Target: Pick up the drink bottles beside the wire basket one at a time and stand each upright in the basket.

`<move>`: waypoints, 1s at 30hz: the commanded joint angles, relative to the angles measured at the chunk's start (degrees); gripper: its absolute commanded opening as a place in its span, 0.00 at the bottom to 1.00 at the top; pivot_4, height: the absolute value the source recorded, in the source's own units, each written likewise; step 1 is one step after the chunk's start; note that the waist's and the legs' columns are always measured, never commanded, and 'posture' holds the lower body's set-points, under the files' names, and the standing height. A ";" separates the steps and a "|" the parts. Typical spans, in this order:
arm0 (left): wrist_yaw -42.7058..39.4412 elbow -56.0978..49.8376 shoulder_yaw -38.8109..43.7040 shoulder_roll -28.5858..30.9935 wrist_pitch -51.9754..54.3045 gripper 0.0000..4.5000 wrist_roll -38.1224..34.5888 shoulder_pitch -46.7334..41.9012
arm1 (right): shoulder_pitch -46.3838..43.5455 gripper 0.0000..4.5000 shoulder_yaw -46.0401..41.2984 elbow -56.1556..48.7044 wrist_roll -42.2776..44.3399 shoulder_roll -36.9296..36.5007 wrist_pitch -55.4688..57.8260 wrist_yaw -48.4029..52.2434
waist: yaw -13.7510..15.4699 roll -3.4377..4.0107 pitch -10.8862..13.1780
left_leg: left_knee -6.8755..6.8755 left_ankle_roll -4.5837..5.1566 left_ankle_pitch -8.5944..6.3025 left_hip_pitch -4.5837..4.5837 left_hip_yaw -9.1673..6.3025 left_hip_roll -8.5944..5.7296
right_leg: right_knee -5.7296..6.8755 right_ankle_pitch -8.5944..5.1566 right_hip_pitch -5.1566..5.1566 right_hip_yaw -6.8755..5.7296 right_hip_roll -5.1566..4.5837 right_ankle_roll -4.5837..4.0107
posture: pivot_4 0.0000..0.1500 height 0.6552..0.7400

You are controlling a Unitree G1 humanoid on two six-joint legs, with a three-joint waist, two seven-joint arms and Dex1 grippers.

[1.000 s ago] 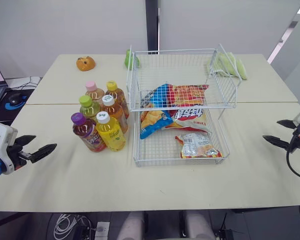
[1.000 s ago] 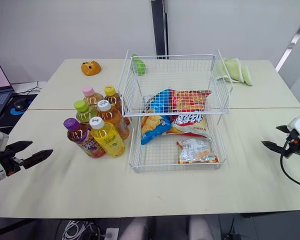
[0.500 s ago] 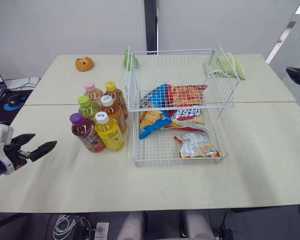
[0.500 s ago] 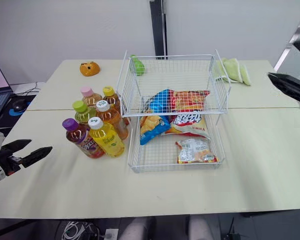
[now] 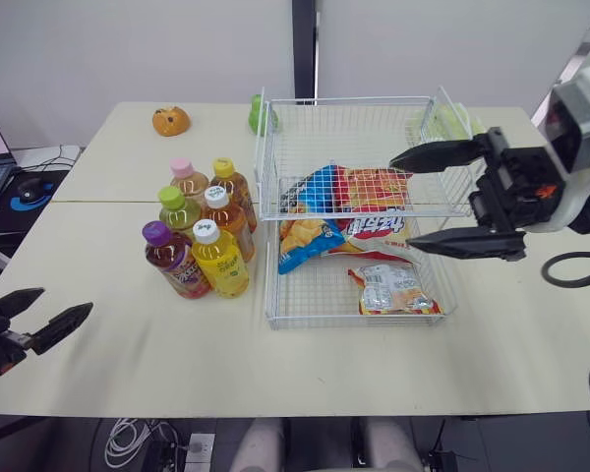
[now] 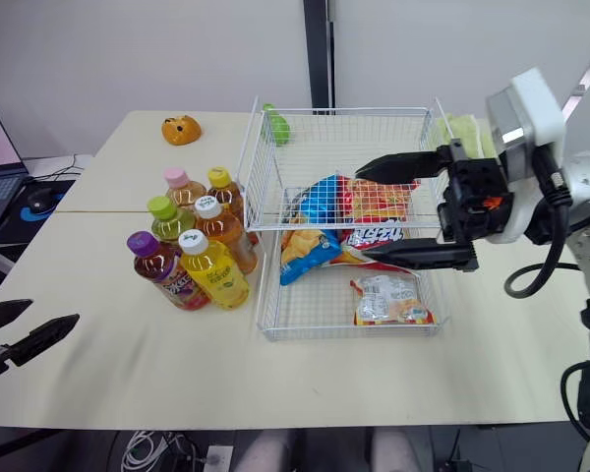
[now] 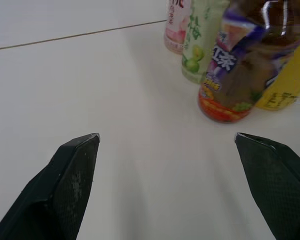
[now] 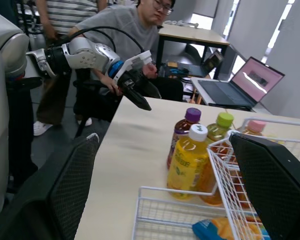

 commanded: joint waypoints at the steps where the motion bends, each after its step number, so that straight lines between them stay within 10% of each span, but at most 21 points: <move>1: 3.03 -6.79 2.98 -0.91 2.85 1.00 -3.84 0.36 | -2.12 1.00 -0.72 0.78 -1.23 0.89 -1.18 1.46 | 0.27 0.00 0.00 | 0.00 0.00 0.00 0.01 0.03 -0.01 | 0.01 0.00 0.00 0.02 0.00 0.01 | 1.00 1.00; 20: 24.46 -23.85 -2.07 -10.12 5.38 1.00 -17.95 -4.49 | -1.82 1.00 -1.68 1.22 -3.09 2.83 -1.02 4.30 | 0.62 0.00 0.00 | -0.01 -0.01 0.00 0.03 0.09 -0.01 | 0.01 0.01 0.00 0.06 0.08 0.00 | 1.00 1.00; 30: 39.34 -23.80 -14.20 -13.21 1.24 1.00 -8.45 -16.07 | -1.88 1.00 -2.09 1.43 -3.14 2.79 -0.85 3.86 | 0.73 -0.01 -0.01 | 0.01 -0.01 0.01 0.03 0.11 -0.06 | 0.05 0.02 0.02 0.06 0.29 0.02 | 1.00 1.00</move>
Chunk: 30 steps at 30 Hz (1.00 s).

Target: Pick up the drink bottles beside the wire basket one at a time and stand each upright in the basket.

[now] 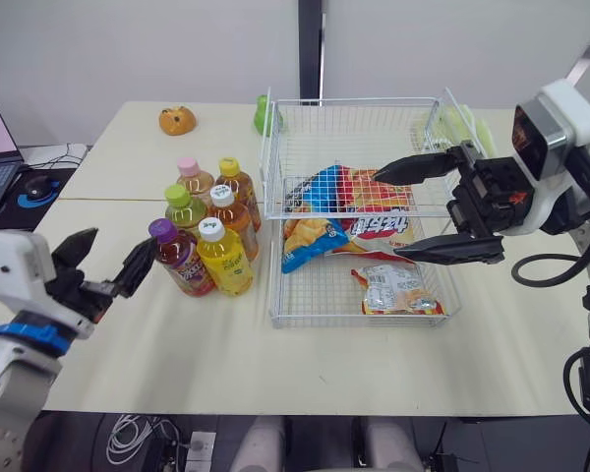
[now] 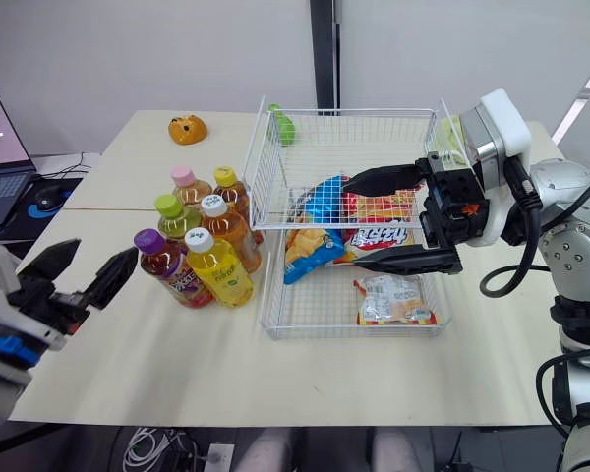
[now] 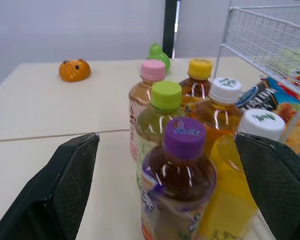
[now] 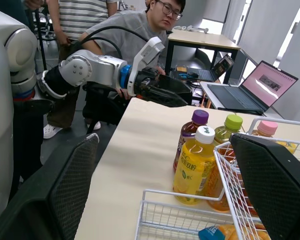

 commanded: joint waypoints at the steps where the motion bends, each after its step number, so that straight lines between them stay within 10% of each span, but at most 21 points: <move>1: 3.03 0.45 -4.60 0.28 -1.11 1.00 2.95 -3.29 | -1.63 1.00 -1.96 -0.68 0.37 -0.28 -0.25 0.08 | 0.00 0.00 0.00 | 0.00 0.00 0.00 0.00 0.02 -0.01 | 0.00 0.01 0.00 0.02 0.00 0.02 | 1.00 1.00; 23: 3.82 6.11 -16.74 -0.77 -3.39 1.00 13.27 -9.92 | -2.40 1.00 -2.34 -1.43 1.02 -0.39 1.64 -1.26 | -0.04 0.00 0.00 | 0.00 0.00 0.00 -0.01 -0.01 -0.01 | 0.02 0.03 -0.01 0.02 0.05 0.05 | 1.00 1.00; 30: 3.39 8.79 -19.08 -1.83 -4.27 0.59 15.38 -12.23 | -2.49 1.00 -2.43 -1.80 1.19 -0.27 2.19 -1.90 | -0.07 0.00 0.00 | 0.00 0.00 0.00 0.00 0.00 -0.01 | 0.02 0.03 -0.01 0.01 0.05 0.05 | 1.00 1.00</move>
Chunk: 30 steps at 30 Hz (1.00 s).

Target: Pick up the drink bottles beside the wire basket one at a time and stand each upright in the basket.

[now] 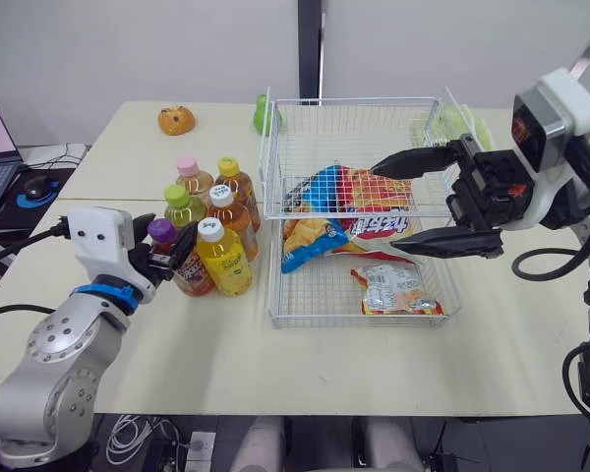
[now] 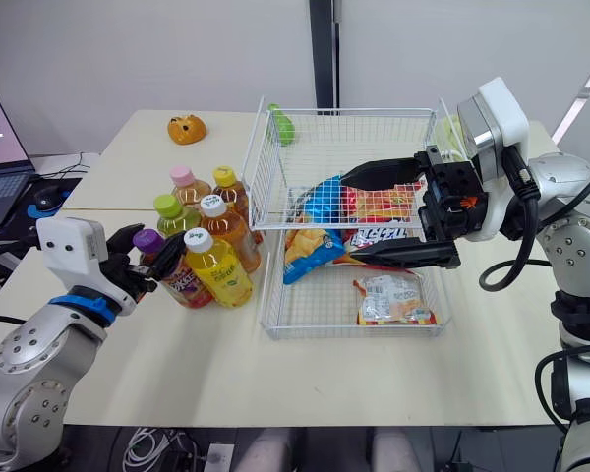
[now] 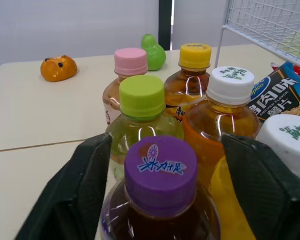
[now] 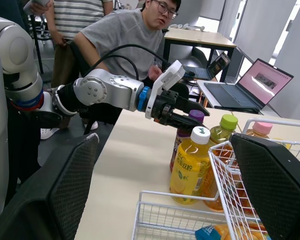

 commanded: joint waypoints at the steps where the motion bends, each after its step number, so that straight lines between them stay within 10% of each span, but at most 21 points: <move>1: -0.31 0.24 -0.46 -0.15 -1.54 0.50 1.63 -1.02 | -0.90 1.00 -2.30 -1.67 1.10 -0.40 0.15 -0.36 | -0.02 0.00 0.00 | 0.00 0.00 0.00 0.00 0.01 0.00 | 0.00 0.00 0.00 0.01 0.00 0.00 | 1.00 1.00; 4: -0.39 0.20 -0.50 -0.51 -1.49 0.31 1.90 -1.08 | -0.95 1.00 -2.36 -1.63 1.00 -0.41 0.31 -0.50 | 0.02 0.00 0.00 | 0.00 0.00 0.00 0.00 -0.02 -0.01 | 0.01 0.00 0.00 -0.01 0.00 0.00 | 1.00 1.00; 16: -2.19 -6.39 5.27 1.68 0.24 0.31 -1.29 2.05 | -0.84 1.00 -3.34 -0.70 -0.14 -0.90 -0.04 -0.75 | -0.06 -0.02 0.01 | 0.00 0.00 0.00 -0.01 -0.01 -0.02 | 0.00 0.01 -0.01 0.00 -0.02 0.02 | 1.00 1.00; 30: -20.58 18.64 28.45 37.04 18.86 0.31 -28.22 -14.38 | -1.73 1.00 -7.28 4.40 -2.91 -5.22 -1.38 -1.25 | -0.37 -0.02 0.06 | -0.02 0.00 0.00 -0.04 -0.06 0.01 | -0.01 -0.01 -0.03 -0.08 0.05 0.01 | 1.00 1.00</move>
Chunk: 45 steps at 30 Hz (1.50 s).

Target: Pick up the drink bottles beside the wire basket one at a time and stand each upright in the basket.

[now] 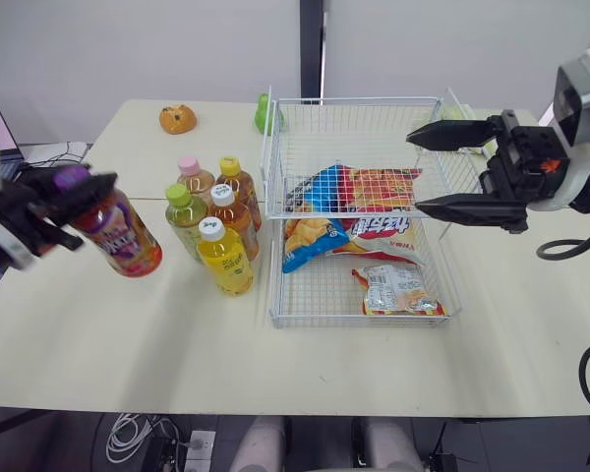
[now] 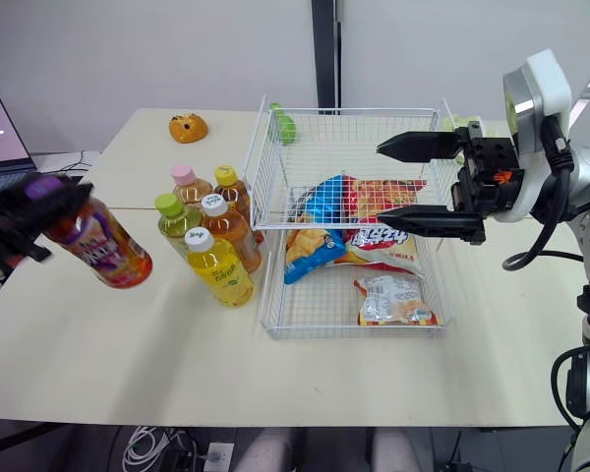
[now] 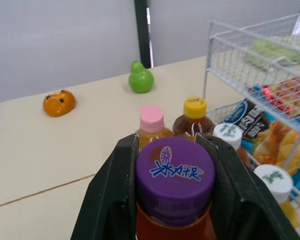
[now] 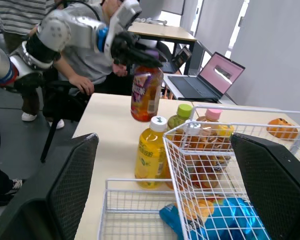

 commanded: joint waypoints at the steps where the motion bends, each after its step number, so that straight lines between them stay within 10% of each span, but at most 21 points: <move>1: -3.95 9.72 2.64 8.11 0.88 0.31 -2.66 -7.81 | -1.40 1.00 -2.34 -0.28 -0.50 -1.58 -1.19 0.14 | -0.20 -0.01 0.01 | -0.01 0.00 0.00 0.00 0.01 0.01 | 0.00 0.00 -0.01 0.00 0.02 0.00 | 1.00 1.00; 9: -10.74 28.49 -17.72 14.99 -0.40 0.31 -4.04 -38.24 | 1.45 1.00 -6.54 -0.26 -1.71 -6.17 -1.18 -1.02 | -0.70 -0.04 0.06 | -0.04 0.00 0.00 -0.04 0.17 -0.05 | 0.02 0.01 -0.01 -0.01 0.04 0.06 | 1.00 1.00; 21: -27.63 54.69 -47.38 -12.23 -9.80 0.31 19.75 -83.59 | 14.61 1.00 -18.96 -11.39 4.63 -8.85 4.33 -10.97 | -0.96 -0.20 0.13 | 0.07 -0.01 0.01 -0.17 0.26 -0.12 | 0.10 0.06 -0.04 0.05 0.05 0.14 | 1.00 1.00; 34: -29.04 78.88 -50.17 -43.60 -38.01 0.31 38.25 -90.92 | 24.08 1.00 -27.38 -20.54 8.16 -8.79 6.62 -22.77 | -1.28 -0.23 0.20 | 0.09 0.01 0.01 -0.31 0.39 -0.20 | 0.13 0.04 -0.20 0.12 -0.10 0.20 | 1.00 1.00; 45: -20.55 92.78 -46.80 -54.75 -49.40 0.31 45.65 -92.17 | 29.79 1.00 -31.41 -25.12 12.64 -9.10 7.13 -29.19 | -1.13 -0.26 0.21 | 0.16 0.05 0.00 -0.40 0.39 -0.28 | 0.14 0.04 -0.23 0.08 -0.16 0.27 | 1.00 1.00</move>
